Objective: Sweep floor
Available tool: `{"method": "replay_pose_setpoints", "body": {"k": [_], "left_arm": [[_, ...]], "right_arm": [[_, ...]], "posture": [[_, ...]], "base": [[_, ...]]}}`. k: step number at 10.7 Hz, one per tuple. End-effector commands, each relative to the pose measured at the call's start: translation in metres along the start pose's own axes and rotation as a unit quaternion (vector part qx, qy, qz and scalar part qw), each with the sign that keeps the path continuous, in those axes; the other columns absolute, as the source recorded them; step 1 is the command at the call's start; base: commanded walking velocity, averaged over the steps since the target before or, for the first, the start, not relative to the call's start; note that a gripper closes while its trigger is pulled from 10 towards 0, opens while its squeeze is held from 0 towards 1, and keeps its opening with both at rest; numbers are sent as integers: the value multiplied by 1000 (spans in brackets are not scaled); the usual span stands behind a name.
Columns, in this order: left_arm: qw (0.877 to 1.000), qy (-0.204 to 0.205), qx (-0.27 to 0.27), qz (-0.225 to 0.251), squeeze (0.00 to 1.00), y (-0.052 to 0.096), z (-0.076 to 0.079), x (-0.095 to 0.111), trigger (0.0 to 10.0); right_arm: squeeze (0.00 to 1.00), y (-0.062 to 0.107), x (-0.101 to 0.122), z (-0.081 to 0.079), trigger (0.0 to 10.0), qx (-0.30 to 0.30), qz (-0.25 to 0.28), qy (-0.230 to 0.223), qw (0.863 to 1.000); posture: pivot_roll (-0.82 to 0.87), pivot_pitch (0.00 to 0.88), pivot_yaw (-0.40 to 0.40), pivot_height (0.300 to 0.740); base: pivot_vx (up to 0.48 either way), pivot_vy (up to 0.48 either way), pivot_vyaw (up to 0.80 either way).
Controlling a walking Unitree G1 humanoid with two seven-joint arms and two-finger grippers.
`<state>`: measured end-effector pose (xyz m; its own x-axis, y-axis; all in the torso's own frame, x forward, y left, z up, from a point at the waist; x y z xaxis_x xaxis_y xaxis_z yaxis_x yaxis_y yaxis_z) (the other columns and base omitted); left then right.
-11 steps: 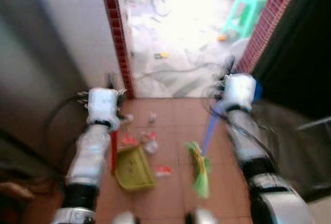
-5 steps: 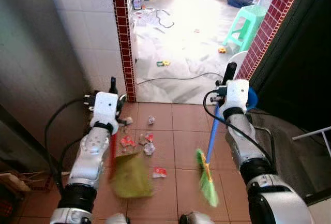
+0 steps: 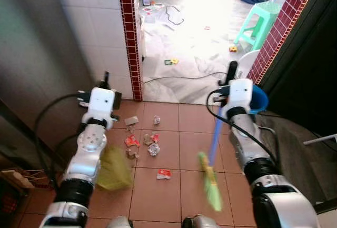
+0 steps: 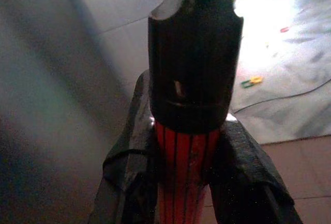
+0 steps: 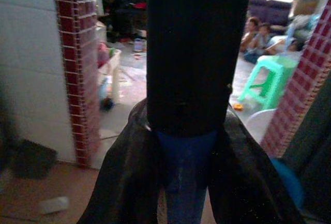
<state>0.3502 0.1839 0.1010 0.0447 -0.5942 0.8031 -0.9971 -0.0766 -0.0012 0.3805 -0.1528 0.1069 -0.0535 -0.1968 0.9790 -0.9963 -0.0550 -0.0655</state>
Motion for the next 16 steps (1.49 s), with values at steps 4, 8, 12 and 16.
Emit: {"method": "replay_pose_setpoints", "body": {"k": [4,8,12,16], "left_arm": [[1000,-11,-14,-15,0,-12,13,-7,10000],[994,11,-106,22,0,-23,55,16,10000],[968,51,-243,42,0,-10,109,34,10000],[959,83,-259,77,0,-16,109,53,10000]], "right_arm": [[0,-7,16,-7,10000,13,30,-33,999],[0,-6,18,0,10000,3,31,-44,999],[0,-6,19,2,10000,0,28,-38,999],[0,-5,15,7,10000,-10,20,-26,999]], "posture": [[-18,0,-22,740],[-41,0,-12,740],[-63,0,-11,740],[-68,0,-8,740]], "base": [[0,0,0],[0,0,0],[0,0,0],[0,0,0]]}}
Point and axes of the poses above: a point about 5 cm out from each wrist's last joint towards the gripper, its own y axis pointing back from the gripper into the wrist, its own x axis along the axis of the wrist's last joint, z = x × y, the point moved 3 cm from there along -y, pointing out of the wrist towards the gripper, and after that the axes turned 15 degrees about -y, right-handed, at the moved point
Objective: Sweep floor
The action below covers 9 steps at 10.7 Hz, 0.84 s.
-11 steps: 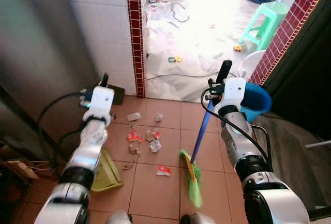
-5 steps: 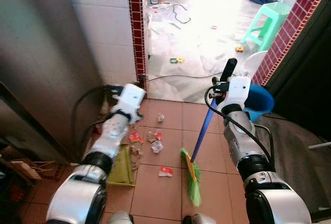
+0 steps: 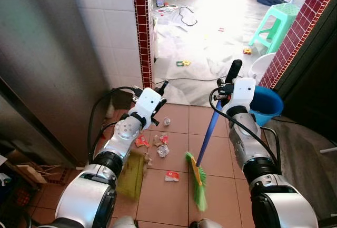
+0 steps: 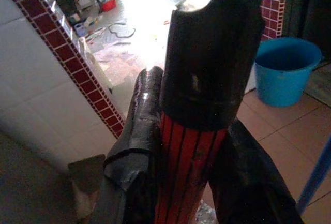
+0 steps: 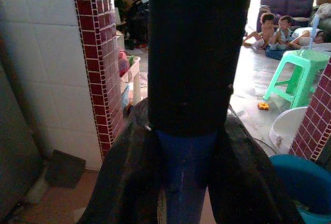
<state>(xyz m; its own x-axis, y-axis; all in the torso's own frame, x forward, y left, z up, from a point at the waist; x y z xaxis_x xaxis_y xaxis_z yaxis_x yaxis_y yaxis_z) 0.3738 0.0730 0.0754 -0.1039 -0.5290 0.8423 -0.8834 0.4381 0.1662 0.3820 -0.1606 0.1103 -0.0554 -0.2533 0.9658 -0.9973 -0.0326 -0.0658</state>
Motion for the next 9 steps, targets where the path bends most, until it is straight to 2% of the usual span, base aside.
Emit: {"method": "replay_pose_setpoints", "body": {"k": [1,3,5,7,8,9], "left_arm": [[998,52,16,16,0,-3,-2,8,10000],[998,54,15,17,0,-3,-2,7,10000],[997,73,-5,13,0,-4,12,7,10000],[997,74,-21,4,0,-4,25,5,10000],[997,73,-25,-4,0,-4,28,3,10000],[998,54,-28,-30,0,-2,33,-5,10000]], "right_arm": [[0,-3,10,-1,10000,0,16,3,1000],[0,-4,8,-4,10000,0,14,3,1000],[0,-3,6,-6,10000,2,11,3,1000],[0,-3,5,-6,10000,1,9,3,1000],[0,-4,5,-6,10000,1,8,3,1000],[0,-3,2,-7,10000,2,1,3,1000]], "posture": [[-64,0,-7,740],[-60,0,-6,740],[-59,0,-4,740],[-61,0,-3,740],[-64,0,-1,740],[-63,0,-2,740]], "base": [[0,0,0],[0,0,0],[0,0,0],[0,0,0],[0,0,0],[0,0,0]]}}
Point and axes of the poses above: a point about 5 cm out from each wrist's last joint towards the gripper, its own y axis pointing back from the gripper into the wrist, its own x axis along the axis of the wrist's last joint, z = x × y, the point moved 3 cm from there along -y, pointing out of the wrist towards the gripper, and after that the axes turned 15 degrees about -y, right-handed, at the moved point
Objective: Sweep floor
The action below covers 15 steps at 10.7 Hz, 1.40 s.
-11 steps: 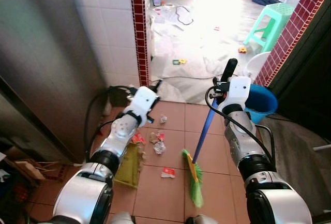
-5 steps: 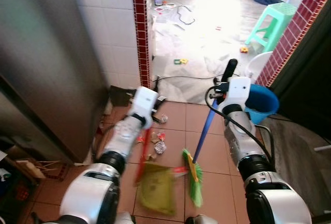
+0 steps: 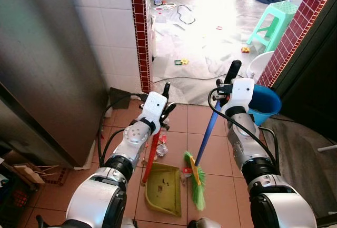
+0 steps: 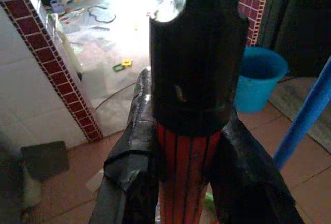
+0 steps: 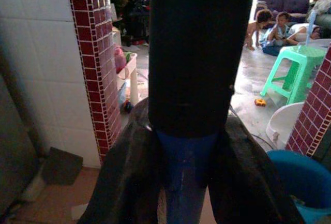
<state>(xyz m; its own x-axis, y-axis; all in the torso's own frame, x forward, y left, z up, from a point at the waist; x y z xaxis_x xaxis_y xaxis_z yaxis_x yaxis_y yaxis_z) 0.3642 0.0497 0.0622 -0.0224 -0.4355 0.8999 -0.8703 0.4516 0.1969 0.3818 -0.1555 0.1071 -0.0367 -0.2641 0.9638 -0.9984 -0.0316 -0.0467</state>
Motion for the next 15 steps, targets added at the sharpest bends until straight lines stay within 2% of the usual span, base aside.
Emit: {"method": "replay_pose_setpoints", "body": {"k": [1,3,5,6,7,8,10,11,12,14,15], "left_arm": [[1000,2,2,-30,0,3,6,-12,10000],[997,-1,54,-54,0,6,-4,-20,10000],[986,57,130,-89,0,13,-23,-34,10000],[982,89,137,-97,0,15,-26,-39,10000],[981,90,138,-100,0,15,-25,-39,10000],[982,83,141,-94,0,14,-26,-37,10000],[982,84,154,-71,0,12,-33,-26,10000],[982,88,156,-61,0,11,-34,-22,10000],[982,85,157,-56,0,11,-36,-19,10000],[980,63,181,-44,0,14,-49,-14,10000],[977,54,202,-44,0,17,-59,-15,10000]], "right_arm": [[0,-4,-1,-4,10000,-3,-16,-42,999],[0,-7,0,-12,10000,15,-32,-118,992],[0,-9,9,-17,10000,30,-21,-117,992],[0,-11,12,-19,10000,30,-23,-143,989],[0,-12,17,-26,10000,48,-24,-162,985],[0,-13,38,-53,10000,132,-14,-179,975],[0,-10,74,-77,10000,225,45,-78,970],[0,-13,95,-74,10000,227,86,-38,969],[0,-15,102,-67,10000,218,104,6,970],[0,-17,95,-50,10000,192,110,82,972],[0,-17,85,-42,10000,175,100,91,975]], "posture": [[-63,0,-2,740],[-61,0,-2,740],[-66,0,0,740],[-66,0,0,740],[-65,0,1,740],[-69,0,3,740],[-78,0,6,740],[-73,0,2,740],[-72,0,0,740],[-65,0,-7,740],[-65,0,-7,740]], "base": [[0,0,0],[0,0,0],[0,0,0],[0,0,0],[0,0,0],[0,0,0],[0,0,0],[0,0,0],[0,0,0],[0,0,0],[0,0,0]]}}
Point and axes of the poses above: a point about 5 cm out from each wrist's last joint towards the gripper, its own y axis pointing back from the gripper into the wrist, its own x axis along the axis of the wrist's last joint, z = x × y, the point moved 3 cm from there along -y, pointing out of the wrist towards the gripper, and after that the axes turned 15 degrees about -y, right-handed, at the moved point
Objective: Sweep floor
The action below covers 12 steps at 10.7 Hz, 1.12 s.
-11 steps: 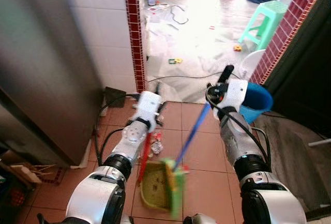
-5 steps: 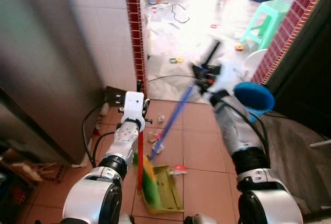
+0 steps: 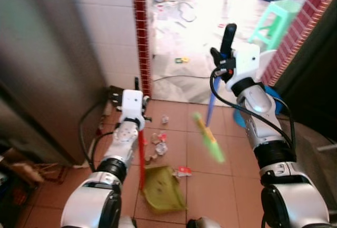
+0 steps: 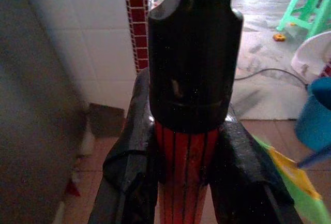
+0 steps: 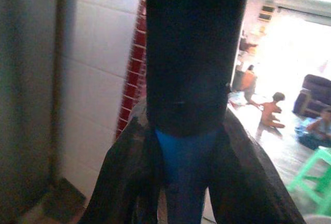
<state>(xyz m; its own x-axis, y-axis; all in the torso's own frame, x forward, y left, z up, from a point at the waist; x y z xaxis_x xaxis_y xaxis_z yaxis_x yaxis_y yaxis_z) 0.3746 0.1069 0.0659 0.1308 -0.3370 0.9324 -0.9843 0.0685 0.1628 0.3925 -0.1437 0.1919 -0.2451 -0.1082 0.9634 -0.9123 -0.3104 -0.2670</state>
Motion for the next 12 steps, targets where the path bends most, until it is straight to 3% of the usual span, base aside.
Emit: {"method": "replay_pose_setpoints", "body": {"k": [1,3,6,8,9,10,12], "left_arm": [[999,-19,23,17,0,-2,-14,8,10000],[999,-10,30,34,0,0,-24,16,10000],[1000,-14,4,-15,0,4,-14,-7,10000],[998,1,-48,-38,0,6,8,-15,10000],[996,-2,-70,-46,0,8,19,-19,10000],[996,0,-76,-51,0,8,22,-20,10000],[995,4,-80,-52,0,7,24,-19,10000]], "right_arm": [[0,0,-5,-7,10000,8,0,5,1000],[0,11,-29,-16,10000,10,-23,13,1000],[0,16,-49,-23,10000,-13,-47,-40,998],[0,15,-53,-25,10000,-32,-51,-99,993],[0,13,-56,-24,10000,-50,-62,-161,984],[0,10,-56,-23,10000,-60,-67,-225,970],[0,-4,-31,-20,10000,-58,-28,-299,952]], "posture": [[-58,0,-5,740],[-56,0,-4,740],[-47,0,-5,740],[-57,0,-8,740],[-61,0,-9,740],[-64,0,-7,740],[-69,0,-7,740]], "base": [[0,0,0],[0,0,0],[0,0,0],[0,0,0],[0,0,0],[0,0,0],[0,0,0]]}}
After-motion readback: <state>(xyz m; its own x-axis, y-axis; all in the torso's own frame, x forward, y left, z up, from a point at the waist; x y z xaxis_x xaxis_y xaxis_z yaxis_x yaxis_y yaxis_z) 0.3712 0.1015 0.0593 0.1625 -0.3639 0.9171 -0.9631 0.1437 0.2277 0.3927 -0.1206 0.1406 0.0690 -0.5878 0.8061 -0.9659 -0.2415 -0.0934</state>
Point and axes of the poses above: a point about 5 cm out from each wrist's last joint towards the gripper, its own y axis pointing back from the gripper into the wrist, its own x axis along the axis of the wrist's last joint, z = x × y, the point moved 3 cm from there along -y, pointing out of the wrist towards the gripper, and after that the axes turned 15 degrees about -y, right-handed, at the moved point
